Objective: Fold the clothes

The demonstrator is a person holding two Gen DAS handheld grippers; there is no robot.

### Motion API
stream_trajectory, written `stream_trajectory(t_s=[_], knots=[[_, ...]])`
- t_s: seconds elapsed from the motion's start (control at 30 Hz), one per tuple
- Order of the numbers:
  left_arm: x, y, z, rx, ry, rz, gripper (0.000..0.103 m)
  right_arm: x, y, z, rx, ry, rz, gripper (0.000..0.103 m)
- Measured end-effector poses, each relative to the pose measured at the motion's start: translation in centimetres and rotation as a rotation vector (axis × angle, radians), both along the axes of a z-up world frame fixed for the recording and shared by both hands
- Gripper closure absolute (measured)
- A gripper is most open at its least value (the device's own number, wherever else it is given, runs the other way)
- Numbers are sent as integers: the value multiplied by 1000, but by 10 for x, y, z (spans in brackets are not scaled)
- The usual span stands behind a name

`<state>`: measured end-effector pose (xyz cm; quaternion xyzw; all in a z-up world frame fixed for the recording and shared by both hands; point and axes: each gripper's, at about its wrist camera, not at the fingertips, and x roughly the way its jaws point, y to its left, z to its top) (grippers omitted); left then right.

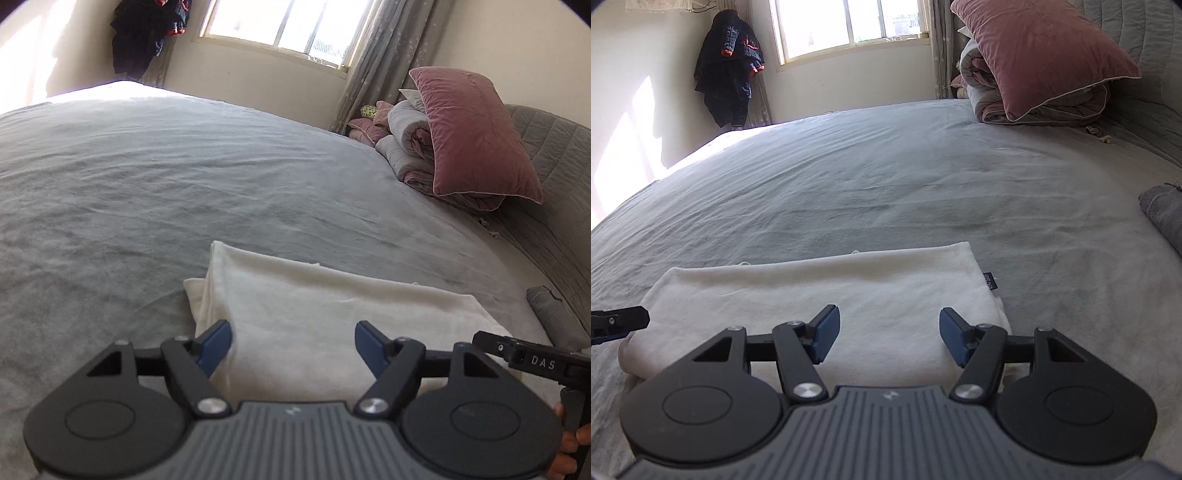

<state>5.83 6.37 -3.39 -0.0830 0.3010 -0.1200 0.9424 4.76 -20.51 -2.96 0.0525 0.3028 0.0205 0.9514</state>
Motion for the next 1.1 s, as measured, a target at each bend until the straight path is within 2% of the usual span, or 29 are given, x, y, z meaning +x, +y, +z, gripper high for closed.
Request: stream_trajectory(t_s=[0.1,0.17,0.23,0.37,0.47,0.67,0.77,0.83,1.0,1.03,1.1], knots=[[-2,-1,-13,144,12,22,27,-4,11,-10,-73,2,49,35],[0,20,-19,73,82,43,27,-8,9,-15,-99,-16,69,34],[-1,44,-19,-64,134,61,27,-11,5,-16,-86,-30,79,33],[-5,72,-19,-278,196,126,27,-13,0,-10,-58,-42,79,32],[-7,77,-24,-408,234,194,27,-15,0,-7,-52,-36,103,32],[-11,77,-29,-571,322,313,29,-18,0,0,-39,-22,149,31],[-8,75,-35,-628,330,368,29,-20,0,4,-32,-16,173,31],[-4,73,-39,-668,324,402,29,-17,-9,2,-4,6,149,31],[4,62,-40,-678,302,462,32,-8,-36,-6,84,75,61,29],[5,58,-39,-665,298,471,36,-6,-42,-7,102,89,44,26],[8,50,-35,-616,284,489,36,-2,-53,-10,137,116,8,22]])
